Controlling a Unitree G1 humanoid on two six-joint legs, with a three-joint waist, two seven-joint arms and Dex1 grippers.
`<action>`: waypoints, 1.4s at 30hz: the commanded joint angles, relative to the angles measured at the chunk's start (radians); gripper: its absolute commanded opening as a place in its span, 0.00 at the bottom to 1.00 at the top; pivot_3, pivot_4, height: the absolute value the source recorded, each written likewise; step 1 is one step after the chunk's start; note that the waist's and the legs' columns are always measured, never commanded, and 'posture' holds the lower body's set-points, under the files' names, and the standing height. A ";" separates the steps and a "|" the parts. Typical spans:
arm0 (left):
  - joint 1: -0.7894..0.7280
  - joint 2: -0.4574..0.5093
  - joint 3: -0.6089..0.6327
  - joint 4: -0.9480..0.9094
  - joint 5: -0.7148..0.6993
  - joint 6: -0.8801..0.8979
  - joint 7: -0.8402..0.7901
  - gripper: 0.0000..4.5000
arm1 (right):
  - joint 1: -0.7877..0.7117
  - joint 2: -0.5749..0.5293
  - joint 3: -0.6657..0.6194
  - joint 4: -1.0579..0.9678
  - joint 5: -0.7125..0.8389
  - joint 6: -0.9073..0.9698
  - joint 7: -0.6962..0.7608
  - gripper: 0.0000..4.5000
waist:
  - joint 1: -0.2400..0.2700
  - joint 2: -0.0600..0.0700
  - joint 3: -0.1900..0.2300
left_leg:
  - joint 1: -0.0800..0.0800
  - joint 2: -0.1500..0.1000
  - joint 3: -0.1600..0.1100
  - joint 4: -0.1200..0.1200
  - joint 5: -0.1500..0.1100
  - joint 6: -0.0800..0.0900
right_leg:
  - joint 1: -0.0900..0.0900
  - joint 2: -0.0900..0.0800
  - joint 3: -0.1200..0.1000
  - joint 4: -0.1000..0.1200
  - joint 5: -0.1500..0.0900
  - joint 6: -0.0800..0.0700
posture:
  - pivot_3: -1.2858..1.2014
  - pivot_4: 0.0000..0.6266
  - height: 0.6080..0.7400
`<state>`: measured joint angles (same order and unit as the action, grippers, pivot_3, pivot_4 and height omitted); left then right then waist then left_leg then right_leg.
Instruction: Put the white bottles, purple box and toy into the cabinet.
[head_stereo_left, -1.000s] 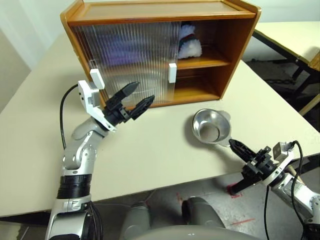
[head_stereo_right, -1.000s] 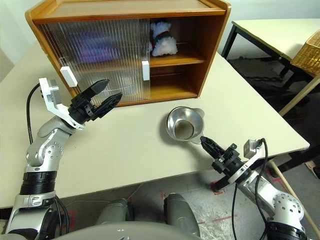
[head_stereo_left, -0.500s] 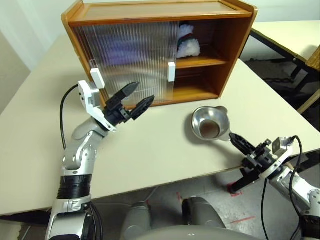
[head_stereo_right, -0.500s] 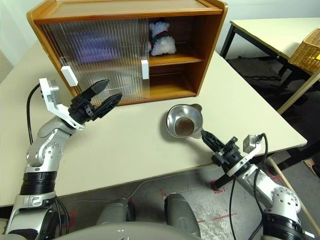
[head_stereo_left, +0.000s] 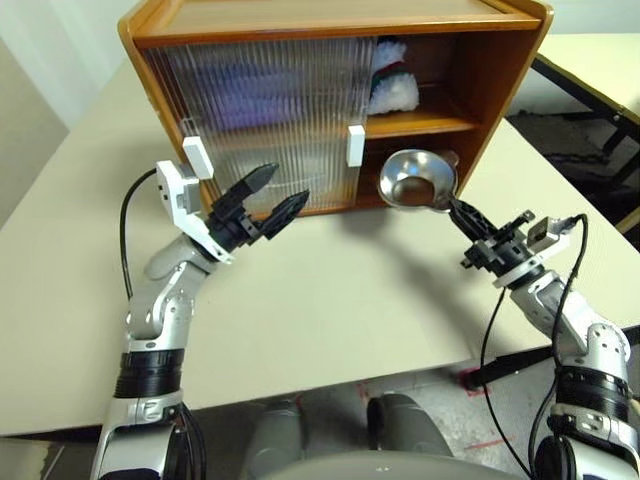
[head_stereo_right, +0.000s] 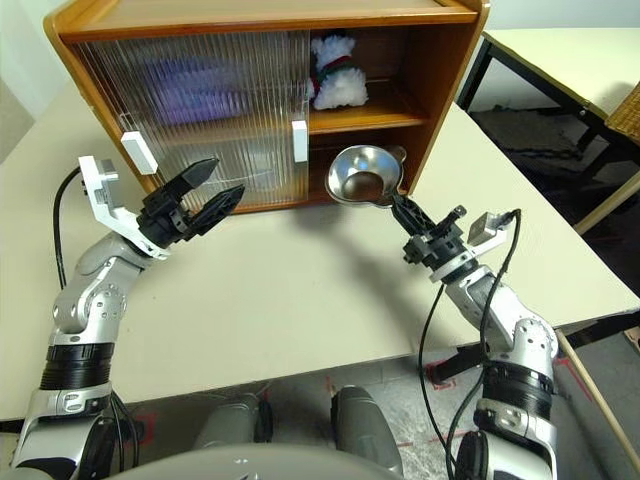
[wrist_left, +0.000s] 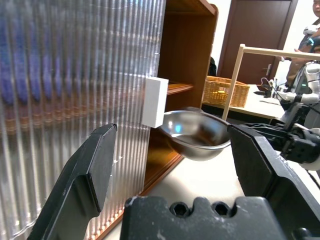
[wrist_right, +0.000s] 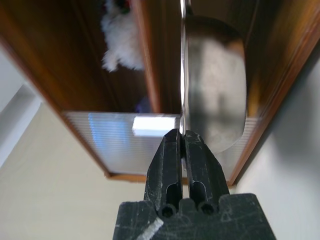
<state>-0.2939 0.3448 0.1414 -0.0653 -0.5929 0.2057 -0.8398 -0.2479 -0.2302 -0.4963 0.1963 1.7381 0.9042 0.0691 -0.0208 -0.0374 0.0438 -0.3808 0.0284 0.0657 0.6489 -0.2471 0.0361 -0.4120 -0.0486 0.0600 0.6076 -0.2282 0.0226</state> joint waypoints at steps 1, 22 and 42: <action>0.019 0.009 0.005 -0.027 0.000 -0.001 0.006 1.00 | -0.061 -0.006 -0.004 0.088 -0.052 -0.022 0.044 0.01 | 0.007 0.000 0.000 | -0.001 0.000 0.000 0.000 0.000 0.000 | -0.001 0.000 0.000 0.000 0.000 0.000 | 0.57 0.00 1.00; 0.129 0.040 0.061 -0.174 -0.016 0.016 0.095 1.00 | -0.526 -0.042 -0.099 0.822 -0.490 -0.244 0.405 0.01 | 0.095 0.000 0.000 | -0.003 0.001 0.000 0.008 0.000 0.001 | -0.001 0.001 -0.001 0.002 0.002 -0.002 | 0.63 0.00 1.00; 0.129 0.055 0.054 -0.193 -0.031 0.032 0.120 1.00 | -0.597 -0.077 -0.244 1.057 -0.735 -0.466 0.471 0.01 | 0.147 0.001 -0.001 | -0.006 0.002 0.001 0.013 0.000 0.000 | -0.003 0.001 -0.002 0.002 0.006 -0.003 | 0.62 0.00 1.00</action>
<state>-0.1569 0.3961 0.2072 -0.2613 -0.6237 0.2274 -0.7191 -0.8513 -0.2966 -0.7200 1.2408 1.0188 0.4735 0.5393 0.1263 -0.0368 0.0429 -0.3872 0.0302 0.0668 0.6621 -0.2473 0.0364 -0.4149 -0.0473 0.0581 0.6101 -0.2219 0.0198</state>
